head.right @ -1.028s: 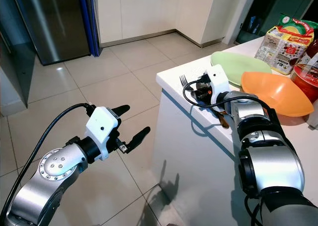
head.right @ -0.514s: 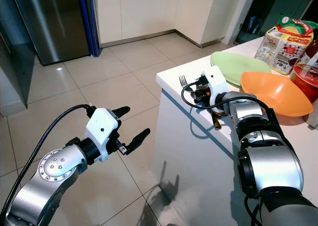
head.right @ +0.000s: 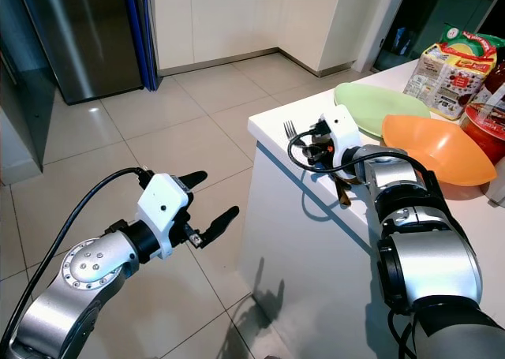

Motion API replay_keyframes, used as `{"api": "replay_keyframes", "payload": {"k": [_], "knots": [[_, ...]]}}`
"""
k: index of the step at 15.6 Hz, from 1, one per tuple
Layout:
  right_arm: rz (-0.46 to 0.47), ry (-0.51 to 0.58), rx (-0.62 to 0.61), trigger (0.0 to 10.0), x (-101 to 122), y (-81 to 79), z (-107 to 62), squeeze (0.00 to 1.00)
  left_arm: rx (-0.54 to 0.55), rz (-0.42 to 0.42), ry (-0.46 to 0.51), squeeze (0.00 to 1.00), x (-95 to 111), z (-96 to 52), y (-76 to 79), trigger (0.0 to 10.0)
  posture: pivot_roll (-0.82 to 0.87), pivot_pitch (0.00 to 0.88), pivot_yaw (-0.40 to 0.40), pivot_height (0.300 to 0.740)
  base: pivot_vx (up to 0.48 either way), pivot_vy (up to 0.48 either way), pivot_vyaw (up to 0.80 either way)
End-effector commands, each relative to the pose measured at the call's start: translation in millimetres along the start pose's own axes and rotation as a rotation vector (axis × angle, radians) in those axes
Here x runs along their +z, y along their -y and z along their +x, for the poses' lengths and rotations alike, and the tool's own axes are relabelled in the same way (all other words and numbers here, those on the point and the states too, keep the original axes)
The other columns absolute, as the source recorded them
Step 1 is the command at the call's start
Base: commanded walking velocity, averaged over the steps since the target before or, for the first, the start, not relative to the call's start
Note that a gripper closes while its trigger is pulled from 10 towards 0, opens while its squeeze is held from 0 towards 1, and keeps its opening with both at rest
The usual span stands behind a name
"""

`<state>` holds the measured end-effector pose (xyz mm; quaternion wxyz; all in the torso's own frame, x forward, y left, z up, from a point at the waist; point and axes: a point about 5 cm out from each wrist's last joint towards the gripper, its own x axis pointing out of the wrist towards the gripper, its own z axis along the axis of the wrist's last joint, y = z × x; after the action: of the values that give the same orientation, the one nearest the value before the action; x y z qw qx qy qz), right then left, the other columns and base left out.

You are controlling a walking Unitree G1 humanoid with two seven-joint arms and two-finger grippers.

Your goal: Setting the table

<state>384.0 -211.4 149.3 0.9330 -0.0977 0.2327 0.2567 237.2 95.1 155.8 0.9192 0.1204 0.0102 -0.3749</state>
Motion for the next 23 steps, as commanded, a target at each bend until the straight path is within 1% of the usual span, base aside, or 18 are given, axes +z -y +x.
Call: {"api": "replay_keyframes", "payload": {"k": [1,4,6,9,11,13,14,16,17,18,21,23], "knots": [[0.009,-0.066,0.006,0.0,-11,-0.6,0.1,0.0,-0.028,-0.001,0.012,0.0,4,-0.4,4.5,10.0,-0.03,0.0,-0.099,0.74,0.0,0.0,0.0],[0.014,-0.059,-0.002,0.0,-10,-0.1,0.1,0.0,-0.029,-0.001,0.012,0.0,4,0.1,4.5,10.0,-0.03,0.0,-0.099,0.74,0.0,0.0,0.0],[0.028,-0.032,-0.015,0.0,-6,2.5,-1.5,0.0,-0.026,0.001,0.015,0.0,5,0.7,3.7,10.0,-0.03,0.0,-0.098,0.74,0.0,0.0,0.0],[0.072,0.049,-0.022,0.0,11,9.0,-7.0,0.0,-0.019,0.003,0.021,0.0,6,1.6,1.4,10.0,-0.03,0.0,-0.1,0.74,0.0,0.0,0.0],[0.085,0.095,-0.032,0.0,23,16.5,-14.2,0.0,-0.017,0.005,0.022,0.0,6,1.6,0.9,10.0,-0.03,0.0,-0.101,0.74,0.0,0.0,0.0],[0.125,0.161,-0.018,0.0,36,23.0,-22.5,0.0,-0.02,0.005,0.024,0.0,7,2.2,0.9,10.0,-0.04,0.0,-0.094,0.74,0.0,0.0,0.0],[0.132,0.173,-0.016,0.0,38,24.5,-24.4,0.0,-0.022,0.006,0.024,0.0,7,2.4,1.0,10.0,-0.04,0.0,-0.094,0.74,0.0,0.0,0.0],[0.185,0.213,-0.012,0.0,40,29.2,-29.9,0.0,-0.025,0.007,0.028,0.0,7,3.8,0.4,10.0,-0.04,0.0,-0.09,0.74,0.0,0.0,0.0],[0.197,0.222,-0.012,0.0,41,30.0,-30.7,0.0,-0.025,0.008,0.028,0.0,7,4.1,0.1,10.0,-0.04,0.0,-0.09,0.74,0.0,0.0,0.0],[0.231,0.242,-0.012,0.0,41,31.2,-31.9,0.0,-0.024,0.01,0.03,0.0,8,5.0,-1.2,10.0,-0.04,0.0,-0.087,0.74,0.0,0.0,0.0],[0.231,0.215,-0.049,0.0,30,32.5,-30.5,0.0,-0.026,0.014,0.031,0.0,8,6.1,-0.8,10.0,-0.04,0.0,-0.086,0.74,0.0,0.0,0.0],[0.252,0.231,-0.074,0.0,29,33.9,-30.7,0.0,-0.025,0.016,0.033,0.0,9,6.4,-1.2,10.0,-0.04,0.0,-0.086,0.74,0.0,0.0,0.0]]}}
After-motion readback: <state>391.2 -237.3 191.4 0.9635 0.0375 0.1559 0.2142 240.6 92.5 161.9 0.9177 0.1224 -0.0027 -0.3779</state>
